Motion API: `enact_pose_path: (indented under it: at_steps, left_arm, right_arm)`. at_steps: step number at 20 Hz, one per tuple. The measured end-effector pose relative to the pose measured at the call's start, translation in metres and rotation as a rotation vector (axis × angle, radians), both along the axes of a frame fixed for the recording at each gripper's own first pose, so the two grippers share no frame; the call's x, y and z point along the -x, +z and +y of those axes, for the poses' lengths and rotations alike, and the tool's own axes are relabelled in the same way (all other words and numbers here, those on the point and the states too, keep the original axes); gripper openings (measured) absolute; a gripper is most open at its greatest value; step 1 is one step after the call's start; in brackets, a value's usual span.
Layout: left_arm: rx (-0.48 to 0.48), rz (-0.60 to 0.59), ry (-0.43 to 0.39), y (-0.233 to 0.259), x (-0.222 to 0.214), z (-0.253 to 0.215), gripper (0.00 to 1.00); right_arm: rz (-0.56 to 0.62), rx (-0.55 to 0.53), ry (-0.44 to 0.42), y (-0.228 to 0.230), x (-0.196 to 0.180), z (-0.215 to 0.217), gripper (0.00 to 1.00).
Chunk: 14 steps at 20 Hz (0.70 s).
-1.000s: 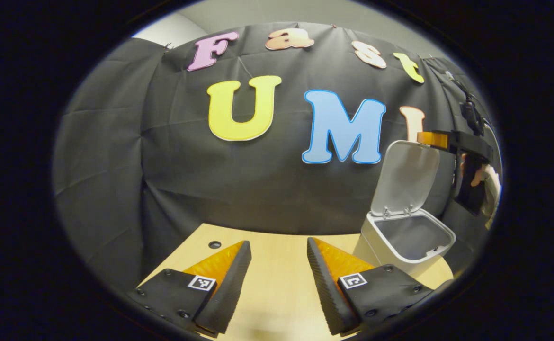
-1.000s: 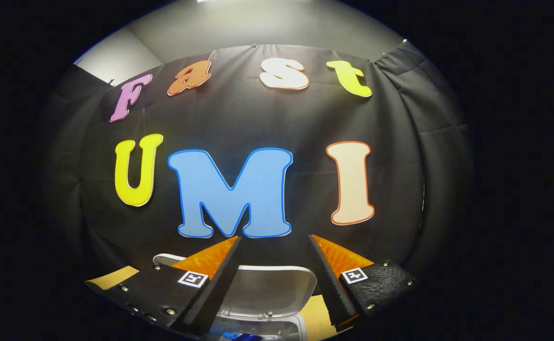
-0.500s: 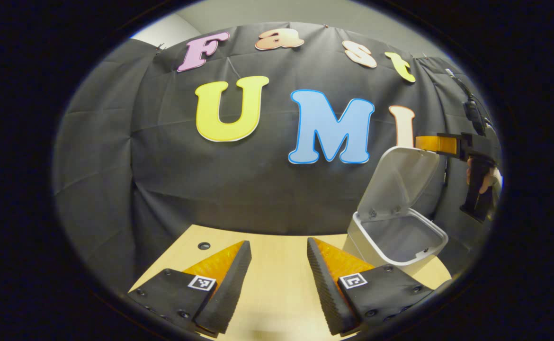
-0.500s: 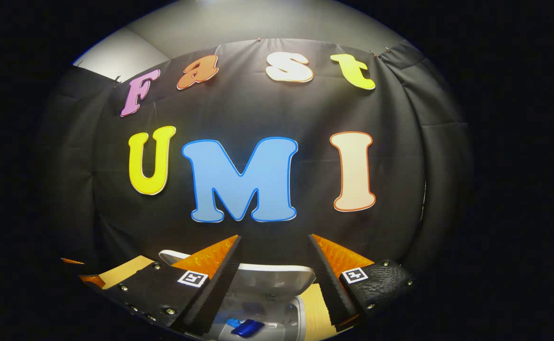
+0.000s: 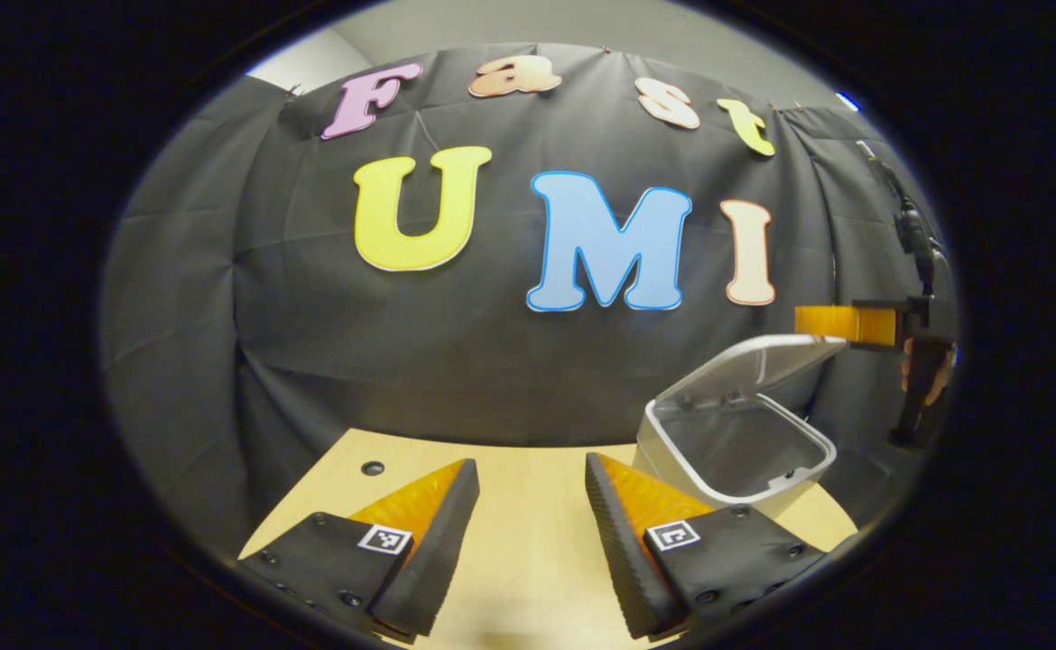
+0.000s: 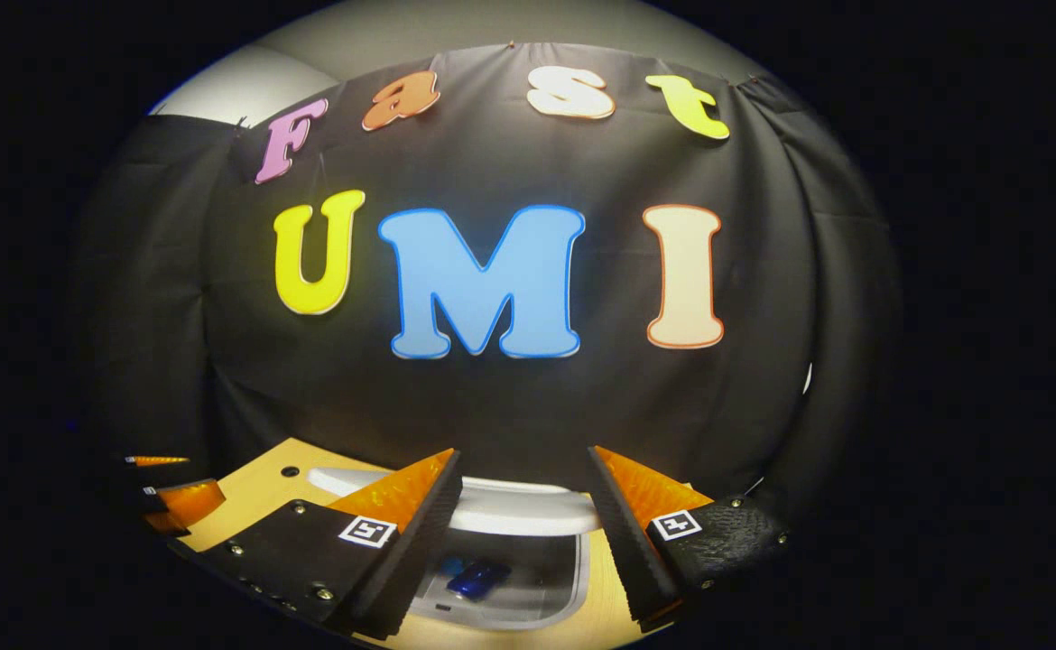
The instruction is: Press the lid of the desktop garbage bin to open it, pick up the crumpled paper on the desktop and throw it into the bin, then pick up the pop can on the desktop and drop it into the bin, and finally close the garbage bin lid.
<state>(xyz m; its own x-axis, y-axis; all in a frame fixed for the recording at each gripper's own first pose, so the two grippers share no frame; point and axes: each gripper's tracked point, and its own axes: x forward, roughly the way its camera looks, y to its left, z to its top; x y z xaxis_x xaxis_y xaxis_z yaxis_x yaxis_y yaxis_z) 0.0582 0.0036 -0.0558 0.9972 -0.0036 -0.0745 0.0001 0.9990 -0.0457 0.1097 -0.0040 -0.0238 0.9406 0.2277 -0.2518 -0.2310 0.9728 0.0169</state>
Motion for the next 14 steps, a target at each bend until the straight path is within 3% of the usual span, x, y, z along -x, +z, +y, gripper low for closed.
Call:
enact_pose_path:
  at_steps: [6,14]
  left_arm:
    - [-0.007,-0.001,-0.004,0.002,0.004,-0.002,0.80]
    - [0.004,0.009,0.011,-0.002,0.007,0.004,0.80]
  right_arm:
    - [0.135,0.101,0.037,-0.066,0.019,0.013,0.88]
    - [0.198,0.030,0.060,-0.090,0.029,0.019,0.91]
